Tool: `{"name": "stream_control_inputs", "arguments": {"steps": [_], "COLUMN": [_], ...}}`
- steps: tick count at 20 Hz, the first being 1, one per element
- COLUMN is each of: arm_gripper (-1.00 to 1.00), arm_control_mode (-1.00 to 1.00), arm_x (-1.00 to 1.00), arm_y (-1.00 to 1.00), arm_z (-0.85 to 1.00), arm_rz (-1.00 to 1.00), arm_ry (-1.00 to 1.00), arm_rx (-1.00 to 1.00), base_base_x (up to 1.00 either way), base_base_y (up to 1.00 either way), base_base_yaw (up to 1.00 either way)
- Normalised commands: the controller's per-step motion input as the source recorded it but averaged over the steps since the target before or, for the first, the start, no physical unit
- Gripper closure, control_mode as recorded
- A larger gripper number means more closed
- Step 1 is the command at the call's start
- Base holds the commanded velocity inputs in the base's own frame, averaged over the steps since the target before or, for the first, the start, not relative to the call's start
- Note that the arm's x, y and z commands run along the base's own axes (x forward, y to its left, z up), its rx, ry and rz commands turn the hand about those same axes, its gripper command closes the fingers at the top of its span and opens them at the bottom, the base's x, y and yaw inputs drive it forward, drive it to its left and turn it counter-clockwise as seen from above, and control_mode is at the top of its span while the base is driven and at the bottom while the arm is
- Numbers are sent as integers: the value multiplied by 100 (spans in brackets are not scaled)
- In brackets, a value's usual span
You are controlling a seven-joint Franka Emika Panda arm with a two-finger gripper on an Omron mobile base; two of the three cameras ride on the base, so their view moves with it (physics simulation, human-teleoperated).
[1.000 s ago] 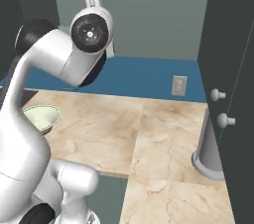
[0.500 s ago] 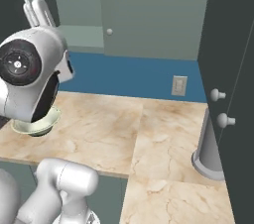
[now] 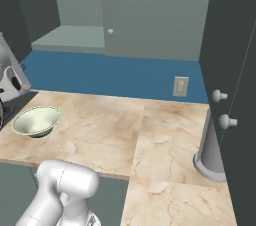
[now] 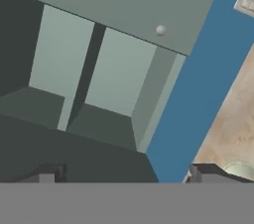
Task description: Open the cabinet and move the ladle to the pot. Then close the cabinet.
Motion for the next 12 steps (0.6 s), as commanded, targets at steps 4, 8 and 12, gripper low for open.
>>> {"name": "stream_control_inputs", "arguments": {"steps": [4, 8, 12], "arm_gripper": [-100, -100, -100], "arm_control_mode": [-100, -100, -100], "arm_x": [-68, -36, -14], "arm_y": [49, 62, 67], "arm_z": [0, 0, 0], "arm_rz": [0, 0, 0], "arm_ry": [5, 5, 4], "arm_rx": [0, 0, 0], "base_base_x": [0, 0, 0], "base_base_y": [0, 0, 0], "base_base_yaw": [0, 0, 0]}}
